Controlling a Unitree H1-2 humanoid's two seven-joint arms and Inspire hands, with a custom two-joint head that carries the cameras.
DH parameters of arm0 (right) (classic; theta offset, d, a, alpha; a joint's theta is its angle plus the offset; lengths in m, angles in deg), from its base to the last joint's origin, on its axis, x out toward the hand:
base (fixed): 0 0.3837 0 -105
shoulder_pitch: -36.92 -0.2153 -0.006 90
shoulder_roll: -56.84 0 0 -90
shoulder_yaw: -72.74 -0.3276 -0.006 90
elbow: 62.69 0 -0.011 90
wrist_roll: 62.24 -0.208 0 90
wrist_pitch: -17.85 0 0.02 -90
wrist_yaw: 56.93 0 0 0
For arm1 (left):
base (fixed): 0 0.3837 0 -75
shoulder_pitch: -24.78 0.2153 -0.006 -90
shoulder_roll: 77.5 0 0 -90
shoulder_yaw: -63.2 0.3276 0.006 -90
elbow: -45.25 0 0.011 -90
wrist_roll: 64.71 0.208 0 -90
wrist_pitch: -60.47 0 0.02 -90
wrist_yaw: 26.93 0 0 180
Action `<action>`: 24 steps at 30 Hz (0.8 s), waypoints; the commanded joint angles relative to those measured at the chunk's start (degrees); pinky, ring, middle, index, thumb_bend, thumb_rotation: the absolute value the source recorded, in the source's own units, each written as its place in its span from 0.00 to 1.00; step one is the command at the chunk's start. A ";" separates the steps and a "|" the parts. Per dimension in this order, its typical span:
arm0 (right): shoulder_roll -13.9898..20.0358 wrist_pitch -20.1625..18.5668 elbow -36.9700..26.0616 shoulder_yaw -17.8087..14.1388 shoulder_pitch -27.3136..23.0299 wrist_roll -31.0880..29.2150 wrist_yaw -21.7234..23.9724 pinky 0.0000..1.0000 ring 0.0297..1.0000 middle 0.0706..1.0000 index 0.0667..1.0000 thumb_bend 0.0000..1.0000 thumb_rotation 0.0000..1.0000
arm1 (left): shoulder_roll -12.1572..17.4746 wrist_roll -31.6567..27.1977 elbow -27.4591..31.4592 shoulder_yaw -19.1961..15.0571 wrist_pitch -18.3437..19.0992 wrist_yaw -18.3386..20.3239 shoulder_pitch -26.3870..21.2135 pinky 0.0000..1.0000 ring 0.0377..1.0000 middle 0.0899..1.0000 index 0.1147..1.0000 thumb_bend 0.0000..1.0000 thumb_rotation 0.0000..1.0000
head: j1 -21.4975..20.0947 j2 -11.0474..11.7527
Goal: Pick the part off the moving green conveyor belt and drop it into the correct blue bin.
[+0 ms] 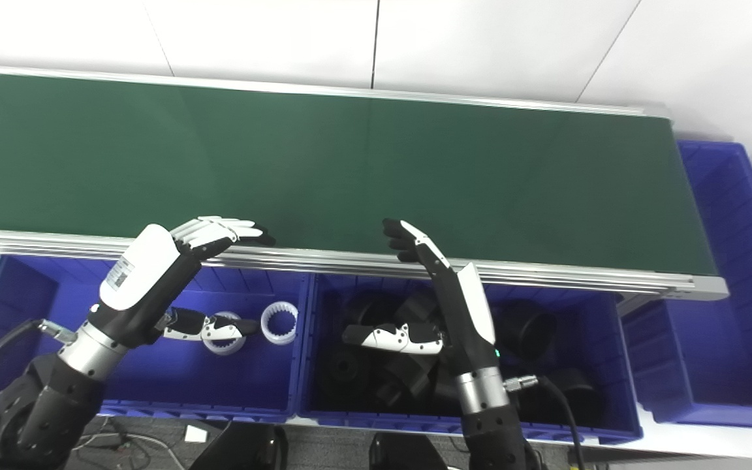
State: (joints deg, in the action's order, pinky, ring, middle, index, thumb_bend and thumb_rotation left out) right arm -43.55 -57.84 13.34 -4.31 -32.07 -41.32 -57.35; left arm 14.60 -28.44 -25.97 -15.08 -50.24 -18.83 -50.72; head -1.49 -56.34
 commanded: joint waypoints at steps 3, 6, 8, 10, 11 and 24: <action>-0.18 -0.40 -1.98 -0.10 -0.33 -0.54 0.47 0.73 0.77 0.81 0.83 0.93 0.37 | -0.54 -1.74 0.92 -0.73 -0.81 -1.47 -0.62 0.78 0.77 0.77 0.71 0.71 0.12 | -0.79 -0.06; -0.17 -0.34 -1.98 0.00 -0.26 -0.69 0.51 0.73 0.78 0.81 0.83 0.93 0.37 | -0.69 -2.20 0.92 -0.96 -0.74 -1.34 -0.42 0.79 0.77 0.78 0.72 0.70 0.14 | -1.15 -0.03; -0.20 -0.48 -2.04 0.04 -0.23 -0.52 0.51 0.73 0.78 0.81 0.83 0.93 0.38 | -1.47 -6.99 1.22 -1.01 1.31 -0.17 0.07 0.78 0.77 0.78 0.72 0.71 0.12 | -1.15 -0.03; -0.20 -0.67 -2.07 0.17 -0.19 -0.06 0.53 0.73 0.77 0.81 0.83 0.93 0.39 | -2.63 -14.69 1.04 -1.06 3.61 0.82 0.81 0.70 0.76 0.78 0.72 0.73 0.09 | -1.56 0.30; -0.25 -0.60 -2.02 0.25 -0.13 -0.07 0.51 0.73 0.77 0.81 0.83 0.93 0.39 | -3.10 -17.41 0.55 -1.14 4.03 0.95 1.07 0.68 0.76 0.78 0.72 0.73 0.08 | -1.96 0.51; -0.57 -0.26 -2.18 0.92 0.43 0.36 0.21 0.72 0.77 0.80 0.82 0.94 0.40 | -5.97 -38.00 -1.58 -3.40 8.14 3.04 4.00 0.73 0.76 0.77 0.77 0.74 0.27 | -3.11 0.98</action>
State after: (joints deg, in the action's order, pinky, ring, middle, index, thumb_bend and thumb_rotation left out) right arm -43.55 -58.24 13.33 -3.57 -31.73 -40.94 -57.33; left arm 8.61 -63.90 -28.19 -17.90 -41.14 -15.91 -46.72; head -4.66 -55.37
